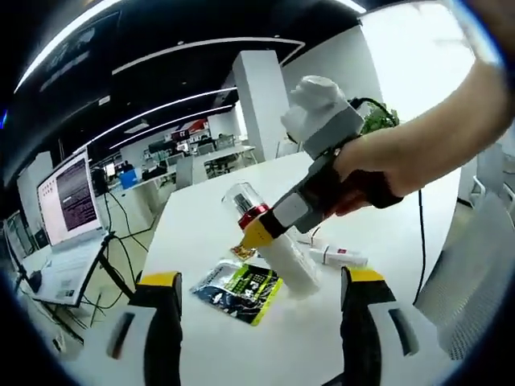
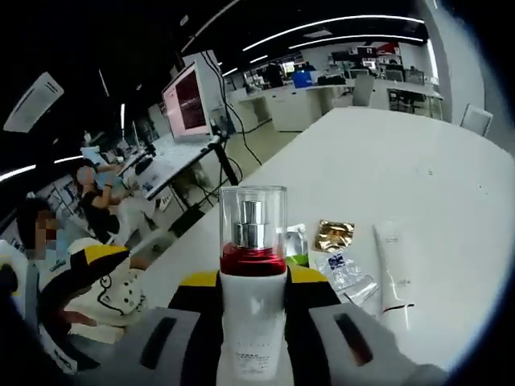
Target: Arrange the skincare products in the storage area until every visible bottle or jar stands upright without overlapping.
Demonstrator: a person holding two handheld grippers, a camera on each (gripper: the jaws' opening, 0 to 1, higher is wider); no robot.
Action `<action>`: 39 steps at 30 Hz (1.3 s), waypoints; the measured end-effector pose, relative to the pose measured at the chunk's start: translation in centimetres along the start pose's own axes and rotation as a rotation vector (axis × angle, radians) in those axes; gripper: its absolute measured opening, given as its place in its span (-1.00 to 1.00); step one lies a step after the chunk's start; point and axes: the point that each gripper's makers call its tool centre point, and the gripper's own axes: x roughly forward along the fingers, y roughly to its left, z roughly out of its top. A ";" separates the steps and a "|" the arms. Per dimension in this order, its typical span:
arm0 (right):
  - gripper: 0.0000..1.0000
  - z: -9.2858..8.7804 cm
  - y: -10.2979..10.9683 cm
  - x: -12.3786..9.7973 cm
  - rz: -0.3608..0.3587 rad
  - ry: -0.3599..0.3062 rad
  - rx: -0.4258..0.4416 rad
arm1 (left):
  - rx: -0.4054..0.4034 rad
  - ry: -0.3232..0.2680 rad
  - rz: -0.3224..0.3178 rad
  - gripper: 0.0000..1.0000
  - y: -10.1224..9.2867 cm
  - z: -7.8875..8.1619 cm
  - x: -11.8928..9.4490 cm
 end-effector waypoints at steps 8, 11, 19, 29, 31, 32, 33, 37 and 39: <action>-0.45 1.2 0.9 -6.6 0.055 -0.116 -0.051 | -0.121 -0.036 -0.155 0.49 -4.5 2.5 1.5; -0.45 1.1 0.7 -8.9 0.069 -0.141 -0.056 | -0.128 -0.038 -0.238 0.47 -6.7 3.4 1.9; -0.44 0.4 -0.3 -15.4 0.149 -0.225 -0.103 | -0.081 -0.044 -0.610 0.20 -13.8 5.3 2.1; -0.44 0.1 1.1 -21.4 0.352 -0.317 -0.069 | -0.134 -0.091 -0.914 -0.02 -19.0 9.6 0.1; -0.44 0.6 1.5 -22.4 0.401 -0.351 -0.039 | -0.135 -0.100 -0.953 -0.11 -19.5 10.2 0.2; -0.44 0.9 1.6 -22.9 0.415 -0.367 -0.018 | -0.133 -0.103 -0.963 -0.15 -19.8 10.5 0.2; -0.44 1.1 1.8 -23.2 0.431 -0.382 -0.017 | -0.126 -0.104 -0.972 -0.18 -20.1 10.7 0.2; -0.44 1.8 2.7 -24.3 0.494 -0.407 -0.035 | -0.152 -0.145 -0.991 -0.26 -20.7 12.2 0.0; -0.44 2.1 2.6 -24.6 0.510 -0.426 -0.028 | -0.140 -0.165 -0.988 -0.26 -21.0 12.7 0.0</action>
